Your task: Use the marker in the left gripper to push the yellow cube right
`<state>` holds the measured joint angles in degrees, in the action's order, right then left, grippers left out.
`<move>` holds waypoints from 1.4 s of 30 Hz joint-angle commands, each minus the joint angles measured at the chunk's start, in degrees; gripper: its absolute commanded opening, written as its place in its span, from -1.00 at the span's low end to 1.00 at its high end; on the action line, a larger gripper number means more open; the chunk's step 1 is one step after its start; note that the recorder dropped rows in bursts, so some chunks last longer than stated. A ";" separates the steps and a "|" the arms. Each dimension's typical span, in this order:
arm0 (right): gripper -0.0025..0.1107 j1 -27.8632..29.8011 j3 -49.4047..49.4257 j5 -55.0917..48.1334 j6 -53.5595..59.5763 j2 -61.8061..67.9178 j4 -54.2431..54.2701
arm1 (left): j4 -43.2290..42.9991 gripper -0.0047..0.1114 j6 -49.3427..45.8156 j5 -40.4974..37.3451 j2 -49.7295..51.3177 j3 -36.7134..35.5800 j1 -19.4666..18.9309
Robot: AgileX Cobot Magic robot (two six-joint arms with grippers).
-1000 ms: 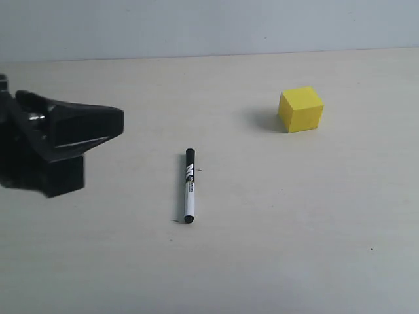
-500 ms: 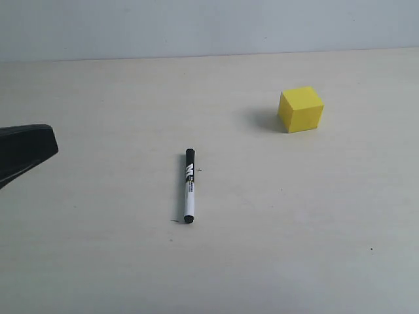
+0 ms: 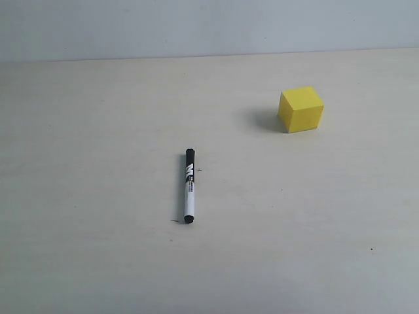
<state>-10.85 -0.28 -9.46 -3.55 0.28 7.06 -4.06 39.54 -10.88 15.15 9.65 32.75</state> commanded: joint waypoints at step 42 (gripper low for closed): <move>-0.96 0.21 0.28 0.56 0.48 -0.28 0.05 | 2.67 -0.92 -34.86 -0.86 -15.15 -9.65 -26.20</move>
<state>-10.85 -0.28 -9.46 -3.55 0.28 7.06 -1.12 4.04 -11.56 0.38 0.19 7.48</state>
